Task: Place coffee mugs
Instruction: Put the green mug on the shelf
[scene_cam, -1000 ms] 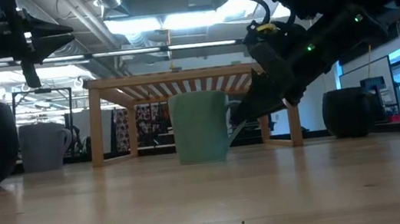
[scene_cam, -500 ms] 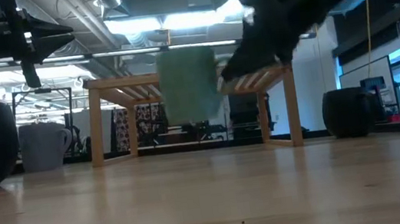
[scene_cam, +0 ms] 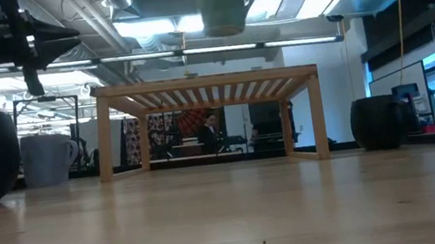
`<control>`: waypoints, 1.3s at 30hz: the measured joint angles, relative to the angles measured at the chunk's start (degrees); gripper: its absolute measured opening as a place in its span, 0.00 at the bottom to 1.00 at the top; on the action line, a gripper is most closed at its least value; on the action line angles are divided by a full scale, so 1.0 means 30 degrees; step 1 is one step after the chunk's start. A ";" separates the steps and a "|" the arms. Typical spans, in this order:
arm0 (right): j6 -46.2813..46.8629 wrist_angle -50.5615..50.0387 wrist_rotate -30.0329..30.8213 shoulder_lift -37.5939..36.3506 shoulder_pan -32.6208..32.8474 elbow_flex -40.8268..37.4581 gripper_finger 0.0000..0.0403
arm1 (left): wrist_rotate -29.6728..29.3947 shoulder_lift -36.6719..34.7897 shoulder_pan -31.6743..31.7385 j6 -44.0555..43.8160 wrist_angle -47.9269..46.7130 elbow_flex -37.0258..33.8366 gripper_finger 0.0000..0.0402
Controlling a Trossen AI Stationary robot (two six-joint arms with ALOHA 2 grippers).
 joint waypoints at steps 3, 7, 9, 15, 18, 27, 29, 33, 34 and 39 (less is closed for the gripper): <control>0.0823 -0.1870 0.1586 0.0280 -0.0944 0.1473 0.06 | -0.0475 0.0000 0.0007 0.0007 -0.0003 -0.0003 0.14; 0.1882 -0.2679 0.2708 0.0394 -0.2448 0.1916 0.06 | -0.0643 0.0000 0.0007 0.0022 0.0000 0.0000 0.14; 0.2461 -0.2948 0.2814 0.0394 -0.3286 0.1932 0.06 | -0.0643 0.0000 0.0007 0.0022 -0.0007 -0.0007 0.14; 0.2968 -0.3246 0.2711 0.1052 -0.5679 0.1932 0.06 | -0.0734 0.0000 0.0007 0.0022 -0.0007 -0.0007 0.14; 0.3533 -0.3177 0.2378 0.1495 -0.6829 0.1932 0.06 | -0.1101 0.0000 0.0007 0.0022 -0.0007 -0.0004 0.14; 0.5693 -0.3191 0.1482 0.3130 -0.8926 0.1932 0.06 | -0.1554 0.0000 0.0007 0.0022 -0.0011 -0.0004 0.14; 0.6282 -0.3172 0.1603 0.3327 -0.9121 0.1932 0.06 | -0.1615 0.0000 0.0007 0.0022 -0.0009 0.0000 0.14; 0.7354 -0.2979 0.2357 0.3359 -0.9132 0.1775 0.06 | -0.1627 0.0000 0.0007 0.0022 -0.0014 -0.0006 0.14; 0.7491 -0.2984 0.2563 0.3359 -0.9125 0.1705 0.06 | -0.1627 0.0000 0.0007 0.0022 -0.0014 -0.0005 0.14; 0.8391 -0.2963 0.2245 0.3352 -0.9219 0.1143 0.06 | -0.1686 0.0000 0.0007 0.0022 -0.0014 -0.0007 0.14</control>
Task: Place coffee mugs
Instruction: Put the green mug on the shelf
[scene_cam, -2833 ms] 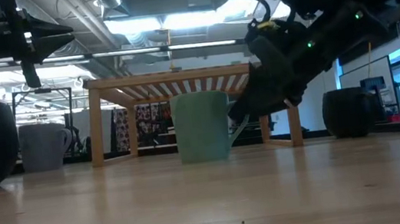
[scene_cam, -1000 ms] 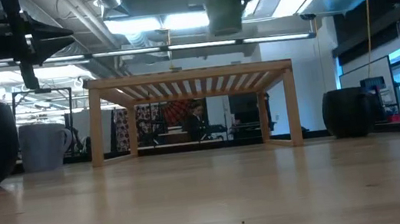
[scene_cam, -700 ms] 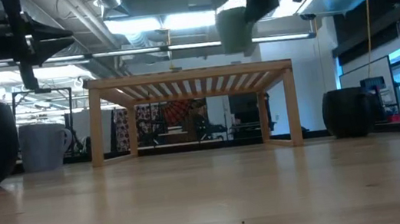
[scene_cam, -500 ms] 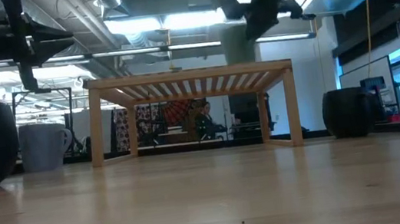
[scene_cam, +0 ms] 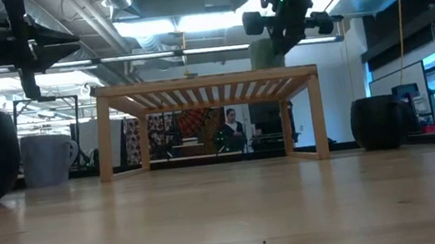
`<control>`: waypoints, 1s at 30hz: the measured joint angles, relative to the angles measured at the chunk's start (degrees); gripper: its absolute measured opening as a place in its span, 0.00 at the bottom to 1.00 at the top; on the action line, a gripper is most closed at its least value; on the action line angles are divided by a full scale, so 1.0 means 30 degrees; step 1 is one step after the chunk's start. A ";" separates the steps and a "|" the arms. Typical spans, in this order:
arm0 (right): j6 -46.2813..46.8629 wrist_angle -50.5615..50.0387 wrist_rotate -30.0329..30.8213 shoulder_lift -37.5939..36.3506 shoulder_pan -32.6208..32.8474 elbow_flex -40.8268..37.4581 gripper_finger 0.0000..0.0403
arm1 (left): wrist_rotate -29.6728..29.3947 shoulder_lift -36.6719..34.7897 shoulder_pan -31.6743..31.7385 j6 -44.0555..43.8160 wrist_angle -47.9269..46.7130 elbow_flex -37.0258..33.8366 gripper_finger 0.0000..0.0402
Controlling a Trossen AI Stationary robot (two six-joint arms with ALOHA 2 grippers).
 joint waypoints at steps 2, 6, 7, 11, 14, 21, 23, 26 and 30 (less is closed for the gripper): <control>0.0461 0.0190 -0.0240 0.0000 0.0001 -0.0390 0.06 | -0.0168 0.0000 0.0000 0.0000 0.0000 0.0007 0.14; 0.0901 0.0380 -0.0245 -0.0022 0.0007 -0.0624 0.06 | -0.0498 0.0000 0.0000 0.0000 -0.0004 0.0004 0.14; 0.0902 0.0440 -0.0228 -0.0022 0.0007 -0.0639 0.06 | -0.0509 0.0000 0.0000 0.0000 -0.0004 0.0003 0.14; 0.0310 0.0981 -0.0258 -0.0022 0.0000 -0.0654 0.06 | -0.0509 0.0000 0.0000 0.0000 -0.0214 0.0000 0.14; -0.0074 0.1494 -0.0278 -0.0022 -0.0233 -0.0654 0.08 | -0.0506 0.0011 0.0000 0.0000 -0.0525 0.0002 0.14; -0.0111 0.1449 0.0121 -0.0022 -0.0277 -0.0654 0.17 | -0.0460 0.0007 -0.0002 0.0000 -0.0495 0.0002 0.14; -0.0104 0.1449 0.0019 -0.0022 -0.0277 -0.0654 0.18 | -0.0451 0.0007 0.0000 -0.0001 -0.0495 0.0001 0.14; -0.0110 0.1449 -0.0011 -0.0022 -0.0268 -0.0654 0.20 | -0.0443 0.0007 0.0000 -0.0007 -0.0495 0.0000 0.14; -0.0104 0.1441 -0.0047 -0.0022 -0.0248 -0.0654 0.25 | -0.0436 0.0007 0.0000 0.0000 -0.0495 0.0004 0.14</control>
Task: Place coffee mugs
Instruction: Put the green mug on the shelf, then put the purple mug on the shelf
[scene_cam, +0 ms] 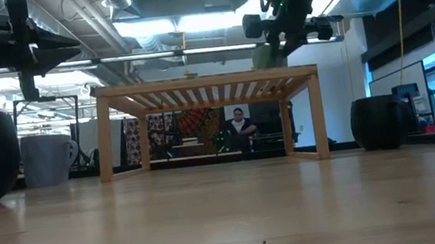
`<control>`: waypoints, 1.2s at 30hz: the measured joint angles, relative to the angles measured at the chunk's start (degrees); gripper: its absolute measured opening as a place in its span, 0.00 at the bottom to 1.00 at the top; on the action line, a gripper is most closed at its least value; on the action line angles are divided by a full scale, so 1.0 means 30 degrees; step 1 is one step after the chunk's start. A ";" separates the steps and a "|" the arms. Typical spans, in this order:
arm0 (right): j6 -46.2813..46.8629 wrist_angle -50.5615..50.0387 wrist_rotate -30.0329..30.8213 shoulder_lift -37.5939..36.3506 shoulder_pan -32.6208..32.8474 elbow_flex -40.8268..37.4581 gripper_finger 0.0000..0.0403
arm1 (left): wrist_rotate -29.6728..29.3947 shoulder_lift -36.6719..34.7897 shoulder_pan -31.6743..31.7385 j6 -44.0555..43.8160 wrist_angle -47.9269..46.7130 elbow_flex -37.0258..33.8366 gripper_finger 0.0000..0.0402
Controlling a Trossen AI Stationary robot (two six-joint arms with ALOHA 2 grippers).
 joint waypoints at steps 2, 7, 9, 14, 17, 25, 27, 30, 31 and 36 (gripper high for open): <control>0.0000 -0.0007 -0.0007 0.0000 0.0007 0.0000 0.30 | 0.0000 0.0000 0.0000 0.0000 0.0000 0.0003 0.14; -0.0135 -0.0276 0.0198 -0.0041 0.0007 0.0181 0.43 | 0.0000 0.0000 -0.0001 0.0000 0.0000 0.0000 0.14; -0.0919 -0.0378 -0.0006 -0.0155 0.0032 0.0603 0.47 | 0.0000 0.0000 0.0000 -0.0007 0.0000 -0.0004 0.14; -0.3147 -0.2554 -0.2409 -0.0820 0.0029 0.2701 0.53 | 0.0019 0.0000 -0.0003 -0.0003 0.0015 -0.0002 0.14; -0.4006 -0.4756 -0.3642 -0.1266 0.0036 0.4451 0.53 | 0.0117 -0.0007 -0.0007 -0.0007 0.0024 0.0002 0.14; -0.6640 -0.7842 -0.7300 -0.2136 0.2384 0.7074 0.51 | 0.0282 -0.0007 -0.0007 -0.0029 0.0253 -0.0004 0.14; -0.7667 -0.7674 -0.7500 -0.2158 0.3543 0.7074 0.51 | 0.0834 -0.0007 0.0000 -0.0029 0.0155 0.0027 0.14; -0.8604 -0.7525 -0.7433 -0.1996 0.5132 0.6880 0.51 | 0.1447 0.0027 -0.0002 0.0225 -0.1077 0.0803 0.14; -0.8693 -0.7390 -0.7374 -0.1940 0.5602 0.6681 0.51 | 0.1737 0.0119 -0.0004 0.0594 -0.1761 0.1264 0.14; -0.8577 -0.5452 -0.7133 -0.1909 0.7185 0.4964 0.51 | 0.2209 0.1530 -0.0007 0.2483 -0.7721 0.5325 0.14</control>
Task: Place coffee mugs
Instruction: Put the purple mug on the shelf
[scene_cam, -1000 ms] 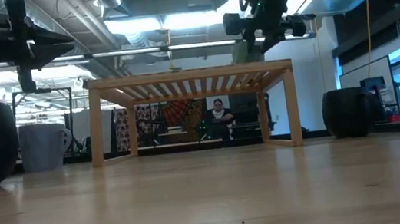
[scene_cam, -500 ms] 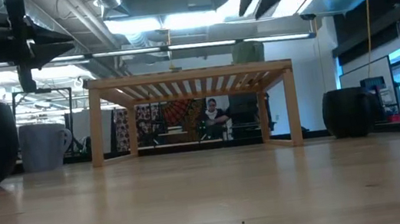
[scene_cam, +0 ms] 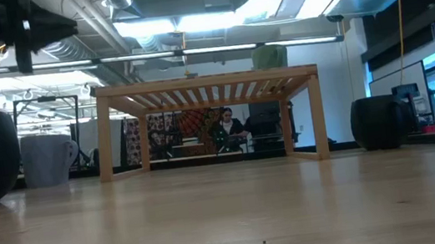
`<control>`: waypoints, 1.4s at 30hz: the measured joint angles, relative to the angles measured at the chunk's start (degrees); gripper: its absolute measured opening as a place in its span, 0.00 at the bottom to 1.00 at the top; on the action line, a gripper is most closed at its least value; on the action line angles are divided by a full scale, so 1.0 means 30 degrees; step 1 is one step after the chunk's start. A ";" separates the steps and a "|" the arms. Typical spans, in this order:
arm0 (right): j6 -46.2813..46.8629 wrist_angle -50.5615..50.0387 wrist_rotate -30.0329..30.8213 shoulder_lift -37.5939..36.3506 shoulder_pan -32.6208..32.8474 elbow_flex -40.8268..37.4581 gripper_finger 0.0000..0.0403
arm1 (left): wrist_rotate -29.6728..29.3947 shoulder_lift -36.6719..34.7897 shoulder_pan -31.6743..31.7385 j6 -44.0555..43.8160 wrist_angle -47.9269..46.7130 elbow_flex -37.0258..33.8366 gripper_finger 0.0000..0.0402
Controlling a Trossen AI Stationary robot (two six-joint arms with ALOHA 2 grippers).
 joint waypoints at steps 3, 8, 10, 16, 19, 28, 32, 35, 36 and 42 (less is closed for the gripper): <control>0.0167 0.0750 0.0010 0.0015 0.0388 -0.0761 0.51 | -0.0397 0.1686 0.0001 0.0098 -0.5066 0.2964 0.14; 0.0672 0.1309 0.0030 0.0015 0.0334 -0.1569 0.51 | -0.0754 0.5506 0.0240 -0.0285 -1.2222 0.7198 0.14; 0.0700 0.1422 0.0075 0.0007 0.0334 -0.1621 0.51 | -0.0701 0.7147 0.0729 -0.0923 -1.4382 0.8547 0.14; 0.0702 0.1401 0.0821 0.0007 0.0334 -0.1656 0.51 | 0.1302 1.1287 0.3898 -0.1472 -1.9503 1.0913 0.14; 0.0717 0.1404 0.1002 0.0007 0.0334 -0.1656 0.51 | 0.3076 1.2565 0.6252 0.0060 -1.9959 1.0983 0.14; 0.1307 0.1372 0.0703 0.0007 0.0341 -0.1656 0.51 | 0.9183 1.4084 1.4325 0.4409 -2.0025 1.0983 0.14; 0.1321 0.1386 0.0692 0.0007 0.0341 -0.1656 0.51 | 1.0414 1.4833 1.6526 0.5910 -2.0105 1.0990 0.16; 0.1321 0.1386 0.0699 0.0007 0.0341 -0.1656 0.51 | 1.0536 1.5630 1.7538 0.6759 -2.0135 1.0990 0.21; 0.1321 0.1386 0.0692 0.0007 0.0341 -0.1656 0.51 | 1.0529 1.5879 1.7780 0.7037 -2.0166 1.0990 0.22; 0.1321 0.1373 0.0692 0.0007 0.0341 -0.1656 0.51 | 1.0941 1.7334 1.8774 0.7837 -2.0452 1.0990 0.28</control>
